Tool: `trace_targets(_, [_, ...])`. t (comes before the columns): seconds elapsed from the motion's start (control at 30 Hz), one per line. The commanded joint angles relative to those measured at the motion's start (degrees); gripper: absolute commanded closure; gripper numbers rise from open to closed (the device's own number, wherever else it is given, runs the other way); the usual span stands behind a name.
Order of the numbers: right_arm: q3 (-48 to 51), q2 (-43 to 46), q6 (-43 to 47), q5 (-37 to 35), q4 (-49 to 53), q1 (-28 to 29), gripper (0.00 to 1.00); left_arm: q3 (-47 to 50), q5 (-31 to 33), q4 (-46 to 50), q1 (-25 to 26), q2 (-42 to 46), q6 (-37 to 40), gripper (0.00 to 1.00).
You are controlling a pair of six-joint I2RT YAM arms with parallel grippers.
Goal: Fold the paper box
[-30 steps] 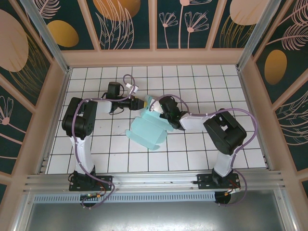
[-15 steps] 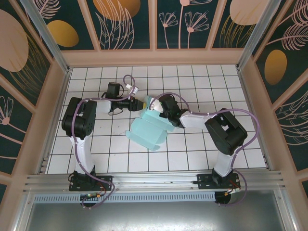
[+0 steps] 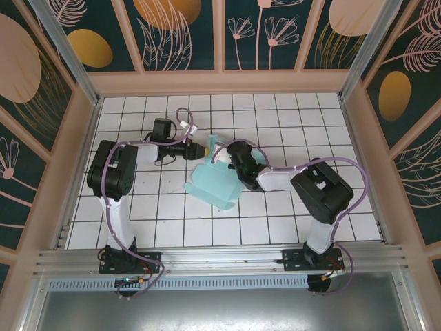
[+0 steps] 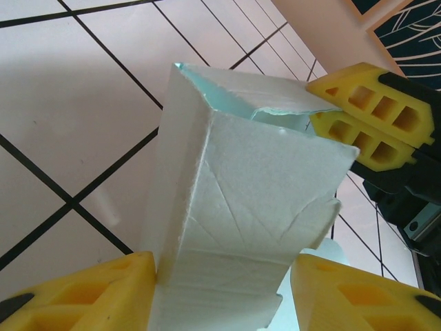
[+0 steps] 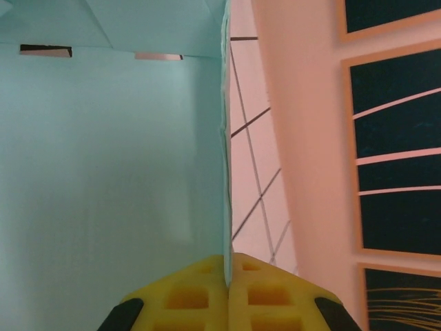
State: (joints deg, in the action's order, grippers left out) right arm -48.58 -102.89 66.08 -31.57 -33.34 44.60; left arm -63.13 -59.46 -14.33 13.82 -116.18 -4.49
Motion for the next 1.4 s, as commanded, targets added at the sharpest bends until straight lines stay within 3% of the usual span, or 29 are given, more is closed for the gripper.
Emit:
trace_targets(0.0, [1.55,0.16,7.02,-4.26,-9.62,1.0,1.0,1.04,-0.59,-1.0,-0.31,2.3,1.06,0.46])
trace_targets(0.43, [3.45,-3.75,12.75,-9.19,-18.94,4.78,1.0,4.33,1.61,-2.98,-0.36,3.64,0.12,0.46])
trace_targets(0.73, [2.88,-4.75,10.58,-11.21,-17.59,6.16,1.0,4.25,4.87,-0.45,-0.31,3.86,1.84,0.47])
trace_targets(1.2, [1.0,-5.48,6.62,-11.78,-14.16,6.56,1.0,4.6,2.22,-0.73,0.8,5.42,2.32,0.49])
trace_targets(1.37, [0.51,-5.33,5.82,-11.68,-13.6,5.98,1.0,5.55,3.95,1.1,0.77,6.79,4.08,0.49])
